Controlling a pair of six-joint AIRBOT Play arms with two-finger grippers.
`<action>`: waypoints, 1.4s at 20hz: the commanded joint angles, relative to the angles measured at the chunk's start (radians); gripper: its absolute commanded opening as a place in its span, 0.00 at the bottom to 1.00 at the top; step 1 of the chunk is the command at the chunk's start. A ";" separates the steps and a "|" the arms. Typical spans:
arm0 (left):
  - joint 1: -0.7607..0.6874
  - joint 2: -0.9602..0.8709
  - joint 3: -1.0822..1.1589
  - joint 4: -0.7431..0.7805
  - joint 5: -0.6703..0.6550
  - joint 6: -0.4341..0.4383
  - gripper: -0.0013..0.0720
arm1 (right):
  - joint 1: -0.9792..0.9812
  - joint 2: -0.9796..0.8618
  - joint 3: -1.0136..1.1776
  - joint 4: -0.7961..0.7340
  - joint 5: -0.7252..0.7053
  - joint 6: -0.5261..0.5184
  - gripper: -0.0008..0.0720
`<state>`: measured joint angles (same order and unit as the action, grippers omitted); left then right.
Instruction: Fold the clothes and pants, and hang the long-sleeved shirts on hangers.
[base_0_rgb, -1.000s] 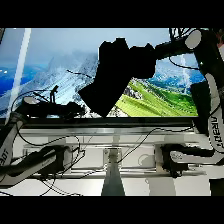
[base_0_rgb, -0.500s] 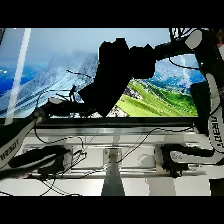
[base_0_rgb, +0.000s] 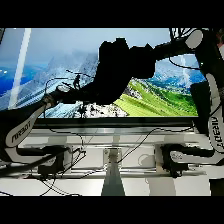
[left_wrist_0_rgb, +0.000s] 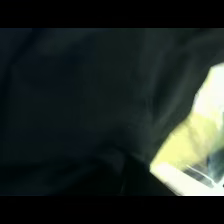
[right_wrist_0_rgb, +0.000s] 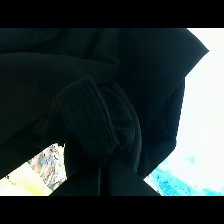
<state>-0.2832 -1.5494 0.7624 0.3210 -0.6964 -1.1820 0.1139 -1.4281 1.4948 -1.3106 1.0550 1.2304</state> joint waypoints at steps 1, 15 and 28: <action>-0.009 -0.060 0.072 -0.042 0.005 -0.023 0.03 | -0.001 0.002 0.001 -0.002 0.000 0.000 0.03; 0.668 0.322 0.626 0.121 -0.043 -0.007 0.03 | -0.386 0.170 0.198 -0.038 -0.161 0.276 0.03; 0.759 0.279 0.599 0.842 -0.287 -0.135 0.03 | -0.394 0.179 -0.093 -0.084 0.048 0.284 0.03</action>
<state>0.4706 -1.2358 1.3766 0.9398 -0.8749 -1.2644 -0.2790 -1.2530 1.5398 -1.3788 1.0248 1.5082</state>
